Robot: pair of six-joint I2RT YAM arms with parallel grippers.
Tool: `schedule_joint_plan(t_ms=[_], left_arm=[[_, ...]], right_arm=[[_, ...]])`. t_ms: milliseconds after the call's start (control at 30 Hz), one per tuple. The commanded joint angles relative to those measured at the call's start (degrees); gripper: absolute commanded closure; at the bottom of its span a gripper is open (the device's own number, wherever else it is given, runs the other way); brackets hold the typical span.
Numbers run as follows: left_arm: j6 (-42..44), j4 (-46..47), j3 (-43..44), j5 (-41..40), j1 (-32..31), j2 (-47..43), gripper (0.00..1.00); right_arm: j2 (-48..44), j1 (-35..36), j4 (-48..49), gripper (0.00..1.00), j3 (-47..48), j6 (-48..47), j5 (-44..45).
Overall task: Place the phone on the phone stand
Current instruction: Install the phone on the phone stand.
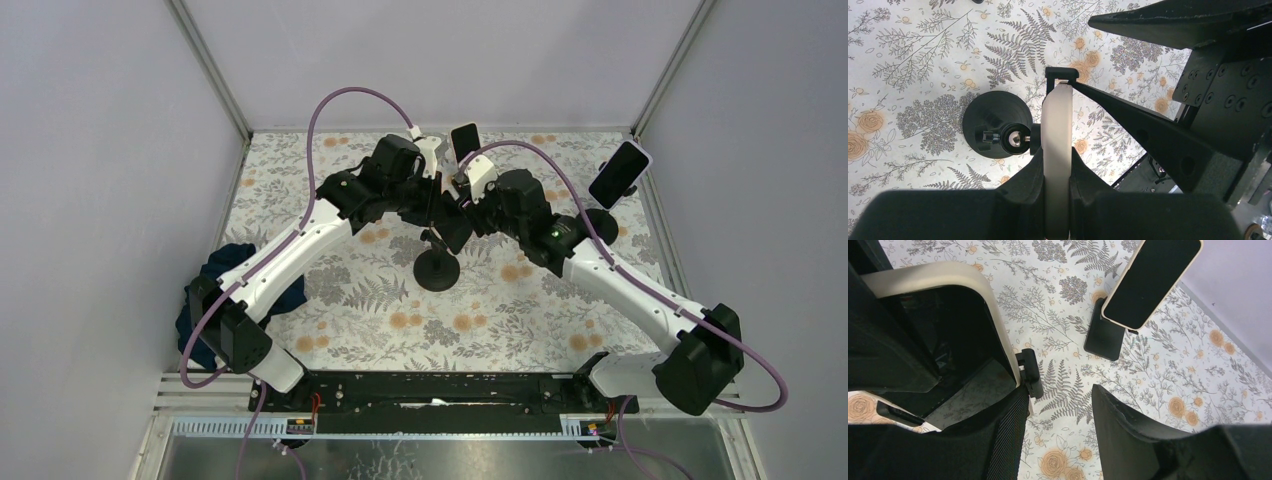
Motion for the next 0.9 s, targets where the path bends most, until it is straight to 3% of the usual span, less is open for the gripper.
schedule_joint_plan(t_ms=[0, 267, 867], left_arm=[[4.84, -12.32, -3.58, -16.74, 3.71, 3.79, 1.00], [5.67, -12.22, -2.81, -17.70, 2.83, 3.99, 1.00], [6.04, -12.31, -2.54, -18.52, 2.65, 4.28, 1.00]], right_arm=[[-0.69, -1.23, -3.09, 0.44, 1.12, 1.16, -1.36], [1.42, -4.17, -9.99, 0.43, 6.46, 1.75, -8.16], [-1.15, -5.72, -9.61, 0.41, 6.24, 1.90, -8.44]])
